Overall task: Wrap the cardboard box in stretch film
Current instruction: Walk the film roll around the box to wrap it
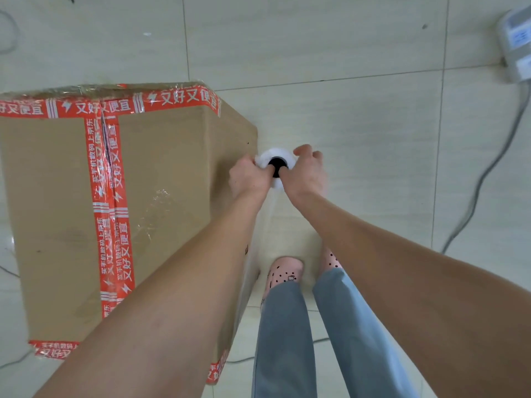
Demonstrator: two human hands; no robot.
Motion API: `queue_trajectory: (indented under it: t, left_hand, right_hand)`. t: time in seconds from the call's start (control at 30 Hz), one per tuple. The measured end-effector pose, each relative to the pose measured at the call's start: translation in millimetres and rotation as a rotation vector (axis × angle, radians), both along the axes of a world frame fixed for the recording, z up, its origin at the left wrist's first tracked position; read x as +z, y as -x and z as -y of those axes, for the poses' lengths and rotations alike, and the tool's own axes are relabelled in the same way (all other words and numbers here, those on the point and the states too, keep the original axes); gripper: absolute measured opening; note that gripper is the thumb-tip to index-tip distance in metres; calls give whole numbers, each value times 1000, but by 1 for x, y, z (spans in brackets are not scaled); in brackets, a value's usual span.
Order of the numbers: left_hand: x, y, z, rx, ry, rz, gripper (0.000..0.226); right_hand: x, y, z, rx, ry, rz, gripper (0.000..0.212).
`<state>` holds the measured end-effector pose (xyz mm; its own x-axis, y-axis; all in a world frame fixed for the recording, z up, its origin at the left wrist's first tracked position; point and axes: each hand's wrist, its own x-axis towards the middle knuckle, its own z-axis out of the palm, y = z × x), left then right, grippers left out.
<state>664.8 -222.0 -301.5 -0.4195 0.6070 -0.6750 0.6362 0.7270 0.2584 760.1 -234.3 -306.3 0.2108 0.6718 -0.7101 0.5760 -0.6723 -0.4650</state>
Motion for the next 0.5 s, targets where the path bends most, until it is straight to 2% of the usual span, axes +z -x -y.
queue_trajectory:
  t: [0.1,0.23,0.37,0.5]
  left_hand:
    - [1,-2,-6,-135,83,-33,35]
    - [1,-9,-21,-472,-17,-96,21]
    - [2,-8,-38,-531,44,-65,26]
    - [4,-8,-39,-639,50,-127,32]
  right_hand:
    - [-3,-3,-1,-168,64,-86,37]
    - [-8,-6,-12,-188,88,-160,32]
    - [-10,-9,-23,-197,118,-207,31]
    - [-11,-10,-25,-182,125,-224,28]
